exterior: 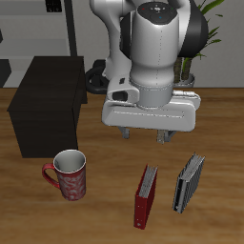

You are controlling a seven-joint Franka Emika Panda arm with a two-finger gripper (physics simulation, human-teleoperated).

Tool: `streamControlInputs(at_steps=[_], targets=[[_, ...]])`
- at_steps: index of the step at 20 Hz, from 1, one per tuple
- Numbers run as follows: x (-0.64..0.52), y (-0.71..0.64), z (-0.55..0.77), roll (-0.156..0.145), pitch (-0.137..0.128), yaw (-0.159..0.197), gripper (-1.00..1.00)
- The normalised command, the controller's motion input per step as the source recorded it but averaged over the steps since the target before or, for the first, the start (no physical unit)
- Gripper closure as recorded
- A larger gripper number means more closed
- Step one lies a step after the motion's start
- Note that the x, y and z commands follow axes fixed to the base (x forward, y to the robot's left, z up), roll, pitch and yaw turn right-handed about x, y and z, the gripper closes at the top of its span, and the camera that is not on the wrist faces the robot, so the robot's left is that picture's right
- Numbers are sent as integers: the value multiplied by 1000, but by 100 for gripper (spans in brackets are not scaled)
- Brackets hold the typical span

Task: Place the red book flat on top of the shelf

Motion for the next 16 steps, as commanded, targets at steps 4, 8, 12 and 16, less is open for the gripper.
streamControlInputs(at_steps=[4, 8, 12, 16], targets=[[73, 15, -198, 7, 3, -8, -100], [59, -94, -229, -20, 16, -18, -100], [60, -122, -153, -28, 11, -24, -100], [19, -128, -66, -21, -2, -13, -100]])
